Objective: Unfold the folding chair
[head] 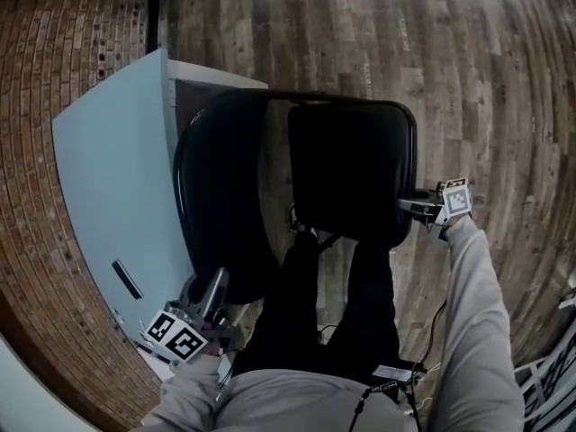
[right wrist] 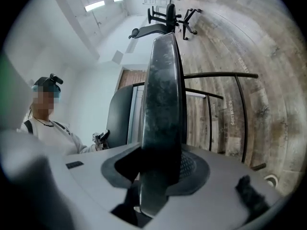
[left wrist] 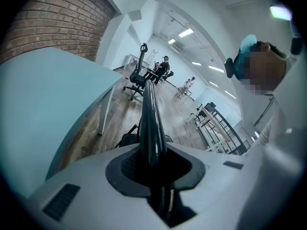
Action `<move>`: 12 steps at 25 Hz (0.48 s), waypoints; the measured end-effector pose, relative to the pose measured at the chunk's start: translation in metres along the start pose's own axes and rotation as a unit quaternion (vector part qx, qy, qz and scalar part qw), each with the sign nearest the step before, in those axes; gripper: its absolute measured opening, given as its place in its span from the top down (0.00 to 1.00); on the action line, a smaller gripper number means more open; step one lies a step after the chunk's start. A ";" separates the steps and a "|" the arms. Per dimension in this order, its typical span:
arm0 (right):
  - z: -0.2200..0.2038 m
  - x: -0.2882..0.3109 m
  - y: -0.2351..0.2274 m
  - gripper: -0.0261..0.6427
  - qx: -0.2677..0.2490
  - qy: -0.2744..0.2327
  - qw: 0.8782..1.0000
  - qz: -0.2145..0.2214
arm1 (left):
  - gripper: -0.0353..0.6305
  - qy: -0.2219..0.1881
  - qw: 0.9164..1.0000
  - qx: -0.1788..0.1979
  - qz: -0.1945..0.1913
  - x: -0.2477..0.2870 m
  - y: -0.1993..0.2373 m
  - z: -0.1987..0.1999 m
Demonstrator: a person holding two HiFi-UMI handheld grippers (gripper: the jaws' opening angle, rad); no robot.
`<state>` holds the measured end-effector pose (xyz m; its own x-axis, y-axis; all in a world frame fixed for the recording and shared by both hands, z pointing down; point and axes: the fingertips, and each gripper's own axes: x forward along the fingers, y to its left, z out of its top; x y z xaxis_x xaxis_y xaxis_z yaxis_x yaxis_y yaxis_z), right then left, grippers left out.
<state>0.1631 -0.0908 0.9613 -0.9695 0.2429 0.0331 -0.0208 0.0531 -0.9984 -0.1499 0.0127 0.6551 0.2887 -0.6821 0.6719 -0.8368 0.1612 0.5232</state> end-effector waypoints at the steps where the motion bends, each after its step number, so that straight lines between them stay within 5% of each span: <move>1: 0.001 -0.008 -0.010 0.75 0.000 -0.001 1.000 0.009 | 0.81 0.000 1.000 -0.004 0.006 0.005 0.000 -0.004; 6: 0.004 -0.051 -0.061 0.75 0.005 -0.014 0.998 0.054 | 0.81 -0.020 0.999 -0.016 0.036 0.039 -0.007 -0.022; 12: 0.002 -0.083 -0.097 0.74 0.001 -0.006 0.995 0.098 | 0.83 -0.004 1.000 -0.018 0.020 0.070 -0.028 -0.040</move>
<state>0.2453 -0.1186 1.0553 -0.9576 0.2372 -0.1636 0.1691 0.0028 -0.9856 -0.0875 -0.0109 0.7088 0.2512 -0.6798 0.6890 -0.8305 0.2142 0.5142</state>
